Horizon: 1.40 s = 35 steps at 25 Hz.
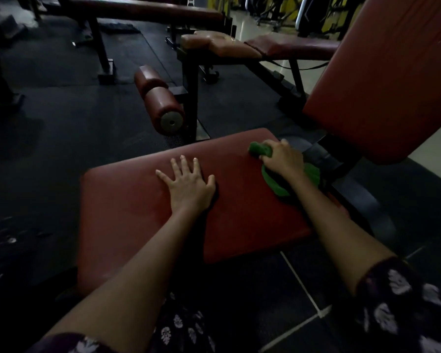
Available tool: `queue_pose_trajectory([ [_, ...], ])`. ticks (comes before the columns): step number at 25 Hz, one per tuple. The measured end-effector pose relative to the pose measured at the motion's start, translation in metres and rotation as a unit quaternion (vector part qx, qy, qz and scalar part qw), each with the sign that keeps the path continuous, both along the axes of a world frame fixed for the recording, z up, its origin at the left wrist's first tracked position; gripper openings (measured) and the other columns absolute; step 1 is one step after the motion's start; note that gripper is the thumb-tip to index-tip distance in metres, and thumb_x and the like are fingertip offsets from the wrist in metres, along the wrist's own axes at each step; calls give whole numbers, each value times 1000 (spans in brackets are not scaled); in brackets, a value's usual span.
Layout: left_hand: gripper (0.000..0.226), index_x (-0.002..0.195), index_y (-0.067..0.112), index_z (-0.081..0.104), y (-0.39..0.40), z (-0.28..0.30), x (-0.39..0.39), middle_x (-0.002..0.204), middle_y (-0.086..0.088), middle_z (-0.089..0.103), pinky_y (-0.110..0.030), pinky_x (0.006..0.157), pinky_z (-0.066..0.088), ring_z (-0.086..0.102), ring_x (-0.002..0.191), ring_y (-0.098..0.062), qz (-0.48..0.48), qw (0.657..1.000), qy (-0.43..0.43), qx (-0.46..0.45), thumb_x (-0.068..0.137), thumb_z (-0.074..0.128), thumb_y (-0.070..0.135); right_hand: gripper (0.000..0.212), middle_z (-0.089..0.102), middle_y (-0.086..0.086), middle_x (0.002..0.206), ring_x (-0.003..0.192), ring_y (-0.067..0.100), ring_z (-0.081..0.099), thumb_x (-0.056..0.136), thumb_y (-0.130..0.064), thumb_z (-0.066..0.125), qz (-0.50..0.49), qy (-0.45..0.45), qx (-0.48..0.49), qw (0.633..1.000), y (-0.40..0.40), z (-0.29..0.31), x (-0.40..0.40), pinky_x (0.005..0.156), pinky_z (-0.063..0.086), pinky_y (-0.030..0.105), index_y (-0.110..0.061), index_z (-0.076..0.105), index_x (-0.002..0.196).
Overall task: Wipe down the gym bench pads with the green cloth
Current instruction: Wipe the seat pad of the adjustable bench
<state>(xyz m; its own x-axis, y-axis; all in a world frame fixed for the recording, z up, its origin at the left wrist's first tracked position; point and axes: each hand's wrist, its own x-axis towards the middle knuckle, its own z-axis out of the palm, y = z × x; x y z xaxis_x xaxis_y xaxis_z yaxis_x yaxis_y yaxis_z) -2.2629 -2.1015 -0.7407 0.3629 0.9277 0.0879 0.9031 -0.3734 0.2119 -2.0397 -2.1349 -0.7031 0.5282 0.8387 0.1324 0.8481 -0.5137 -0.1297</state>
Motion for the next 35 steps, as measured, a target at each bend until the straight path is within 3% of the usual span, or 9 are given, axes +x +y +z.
queue_pose_trajectory([
  [2, 65, 151, 16, 13, 1, 0, 1, 157, -17, 5, -67, 106, -5, -2, 145, -35, 2, 1000, 3, 4, 96, 24, 50, 49, 44, 18, 132, 114, 37, 51, 91, -40, 52, 19, 11, 18, 1000, 32, 0, -22, 92, 42, 39, -26, 44, 137],
  [7, 63, 151, 18, 12, 5, -1, 1, 158, -15, 4, -66, 107, -6, -3, 145, -35, 4, 1000, 0, 1, 97, 23, 49, 47, 50, 13, 114, 101, 33, 56, 89, -41, 56, 237, 1, 1, 972, 28, -5, -43, 82, 45, 39, -33, 48, 134],
  [9, 63, 151, 18, 12, 6, 0, 1, 158, -14, 4, -66, 107, -7, -4, 145, -34, 3, 1000, 1, 1, 97, 22, 50, 45, 49, 12, 119, 106, 33, 55, 88, -41, 57, 208, -3, -23, 978, 32, 0, -12, 86, 44, 39, -37, 49, 132],
  [13, 63, 151, 19, 10, 6, -1, 3, 158, -14, 3, -66, 107, -6, -4, 145, -34, 4, 1000, 10, 3, 97, 20, 51, 42, 44, 14, 128, 112, 36, 53, 91, -39, 53, 51, -18, 1, 999, 80, 4, -6, 91, 42, 39, -32, 49, 132],
  [19, 63, 151, 21, 10, 7, -2, 2, 158, -13, 3, -66, 107, -5, -3, 145, -34, 6, 1000, 24, 9, 97, 19, 51, 42, 45, 15, 125, 111, 36, 52, 91, -35, 52, 161, -14, 18, 987, 87, -3, -37, 90, 44, 41, -29, 50, 132],
  [26, 63, 151, 21, 12, 8, -2, 2, 158, -12, 4, -66, 107, -5, -3, 145, -32, 10, 1000, 17, 11, 96, 20, 52, 37, 46, 18, 130, 114, 36, 52, 91, -32, 50, -94, 23, 33, 995, 78, -1, 54, 93, 41, 37, -25, 53, 127],
  [30, 63, 151, 21, 12, 4, -2, 3, 158, -12, 4, -66, 108, -4, -2, 145, -33, 13, 999, 29, 11, 96, 20, 52, 36, 47, 18, 127, 109, 36, 55, 91, -29, 50, -70, -20, 21, 997, 80, 0, 25, 88, 44, 38, -22, 52, 127],
  [35, 63, 151, 22, 12, 8, -1, 2, 159, -11, 4, -65, 109, -3, -3, 145, -32, 15, 999, 29, 2, 96, 20, 52, 45, 45, 15, 132, 115, 34, 52, 92, -32, 49, 69, -41, 8, 997, 86, -3, -22, 95, 40, 39, -28, 44, 137],
])
